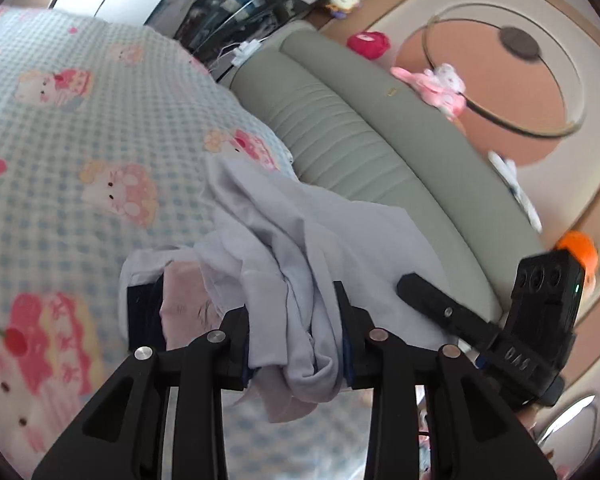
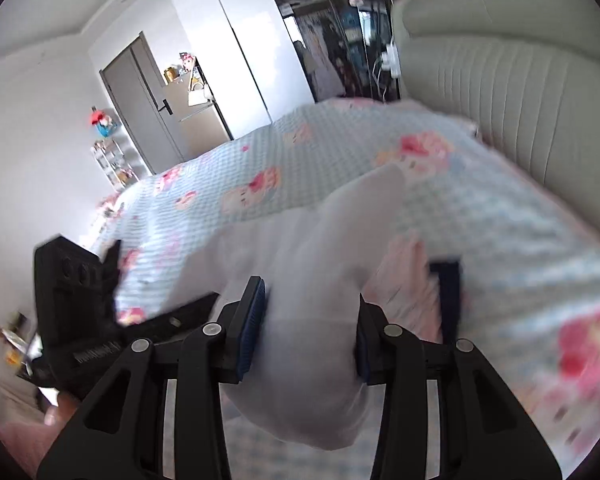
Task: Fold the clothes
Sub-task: 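Lift the folded shirt with both grippers and carry it to the clothes stack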
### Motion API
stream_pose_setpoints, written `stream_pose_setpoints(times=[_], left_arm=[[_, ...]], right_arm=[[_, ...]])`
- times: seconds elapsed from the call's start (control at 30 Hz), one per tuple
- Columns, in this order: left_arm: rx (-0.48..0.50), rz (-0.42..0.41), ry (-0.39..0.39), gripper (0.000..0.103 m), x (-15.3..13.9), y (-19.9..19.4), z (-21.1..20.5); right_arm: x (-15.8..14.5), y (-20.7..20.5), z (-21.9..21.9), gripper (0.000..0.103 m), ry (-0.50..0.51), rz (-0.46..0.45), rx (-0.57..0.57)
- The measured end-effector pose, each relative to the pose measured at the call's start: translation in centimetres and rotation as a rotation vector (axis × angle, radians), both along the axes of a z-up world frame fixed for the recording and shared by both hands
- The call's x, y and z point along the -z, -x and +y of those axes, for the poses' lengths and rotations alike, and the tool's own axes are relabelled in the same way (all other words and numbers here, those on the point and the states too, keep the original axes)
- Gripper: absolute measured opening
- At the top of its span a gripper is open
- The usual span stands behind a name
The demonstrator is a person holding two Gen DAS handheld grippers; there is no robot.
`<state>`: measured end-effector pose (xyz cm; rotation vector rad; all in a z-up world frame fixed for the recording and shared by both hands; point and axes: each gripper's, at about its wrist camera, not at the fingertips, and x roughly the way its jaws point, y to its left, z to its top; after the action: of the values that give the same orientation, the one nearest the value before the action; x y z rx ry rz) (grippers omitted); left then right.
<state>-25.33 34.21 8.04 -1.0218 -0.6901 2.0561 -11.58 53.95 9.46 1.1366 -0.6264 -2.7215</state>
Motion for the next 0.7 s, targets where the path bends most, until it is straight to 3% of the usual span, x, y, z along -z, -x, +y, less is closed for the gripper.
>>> stream_pose_setpoints(times=[0.17, 0.27, 0.37, 0.5, 0.6, 0.63, 0.7], left_arm=[[0.130, -0.169, 0.128, 0.040, 6.8, 3.3, 5.7], [0.163, -0.166, 0.060, 0.046, 8.0, 2.6, 6.2], [0.179, -0.227, -0.024, 0.054, 8.9, 2.3, 5.5], [0.203, -0.314, -0.114, 0.056, 10.6, 1.9, 4.8], [0.205, -0.331, -0.162, 0.047, 10.8, 1.9, 5.1], [0.208, -0.331, -0.184, 0.036, 10.5, 2.1, 5.2], [0.210, -0.325, -0.225, 0.029, 9.6, 2.1, 5.1]], right_arm=[[2.1, 3.3, 4.7, 0.044, 0.011, -0.036, 0.054], [3.4, 5.2, 7.6, 0.044, 0.018, -0.058, 0.087], [3.2, 4.9, 8.4, 0.046, 0.048, -0.058, 0.058], [3.2, 4.9, 7.7, 0.049, -0.027, -0.070, 0.032], [3.3, 4.7, 7.3, 0.050, -0.030, -0.072, 0.052], [3.2, 4.7, 7.1, 0.050, -0.036, -0.066, 0.056], [2.5, 4.5, 6.6, 0.048, -0.050, -0.047, 0.054]])
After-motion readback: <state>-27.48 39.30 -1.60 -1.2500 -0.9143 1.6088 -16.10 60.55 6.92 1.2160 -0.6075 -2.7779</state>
